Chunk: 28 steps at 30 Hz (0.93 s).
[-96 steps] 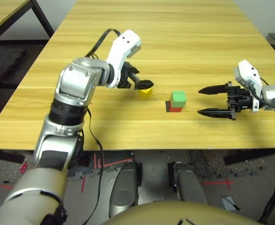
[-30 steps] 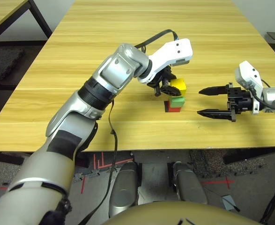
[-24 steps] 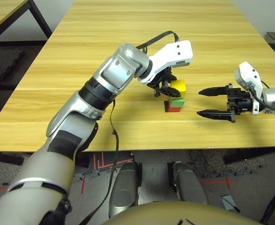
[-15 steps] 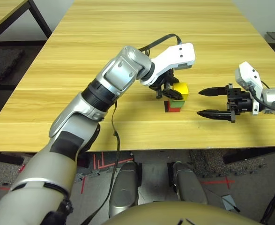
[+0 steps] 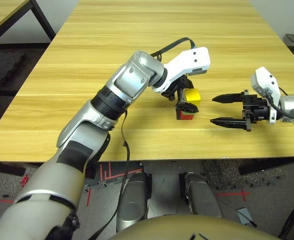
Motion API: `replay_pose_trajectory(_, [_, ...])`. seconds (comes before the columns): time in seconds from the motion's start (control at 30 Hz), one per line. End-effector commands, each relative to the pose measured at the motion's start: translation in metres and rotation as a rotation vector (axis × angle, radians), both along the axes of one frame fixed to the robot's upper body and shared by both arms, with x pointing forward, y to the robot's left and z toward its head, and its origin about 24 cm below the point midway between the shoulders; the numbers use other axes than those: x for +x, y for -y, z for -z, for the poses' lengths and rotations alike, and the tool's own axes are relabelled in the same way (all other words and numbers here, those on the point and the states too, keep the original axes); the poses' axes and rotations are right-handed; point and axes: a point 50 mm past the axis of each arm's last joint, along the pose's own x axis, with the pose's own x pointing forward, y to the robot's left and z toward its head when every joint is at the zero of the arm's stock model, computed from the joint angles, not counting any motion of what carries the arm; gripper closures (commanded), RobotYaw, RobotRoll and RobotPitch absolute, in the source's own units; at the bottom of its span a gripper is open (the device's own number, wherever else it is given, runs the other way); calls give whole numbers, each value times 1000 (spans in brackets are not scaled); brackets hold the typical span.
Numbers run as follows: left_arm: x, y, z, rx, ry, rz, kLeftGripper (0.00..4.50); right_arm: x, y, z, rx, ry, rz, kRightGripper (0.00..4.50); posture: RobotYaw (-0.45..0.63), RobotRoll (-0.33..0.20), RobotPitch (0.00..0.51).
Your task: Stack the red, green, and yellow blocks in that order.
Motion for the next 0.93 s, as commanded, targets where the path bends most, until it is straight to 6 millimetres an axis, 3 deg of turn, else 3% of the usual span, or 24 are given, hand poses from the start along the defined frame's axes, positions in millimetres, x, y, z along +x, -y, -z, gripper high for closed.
replay_pose_trajectory(0.03, [-4,-36,-39,-340,26,-264,30,-1,21,-10,32,19,133,0,-6,-53,79])
replay_pose_trajectory(0.1, [-4,-52,-43,-427,32,-392,30,1,27,-12,45,28,191,0,-6,-53,79])
replay_pose_trajectory(0.17, [1,-90,-34,-598,88,-709,30,10,47,-12,111,68,377,0,21,-66,76])
replay_pose_trajectory(0.23, [-2,-138,-7,-686,155,-1047,30,20,73,-7,186,130,619,0,31,-80,79])
replay_pose_trajectory(0.37, [-17,-177,44,-614,299,-1317,30,29,109,12,272,234,930,0,42,-96,80])
replay_pose_trajectory(0.6, [-30,-181,85,-581,403,-1412,30,28,143,35,268,311,1175,0,31,-110,76])
replay_pose_trajectory(0.93, [-35,-187,125,-531,416,-1470,30,11,166,55,250,380,1309,0,31,-111,84])
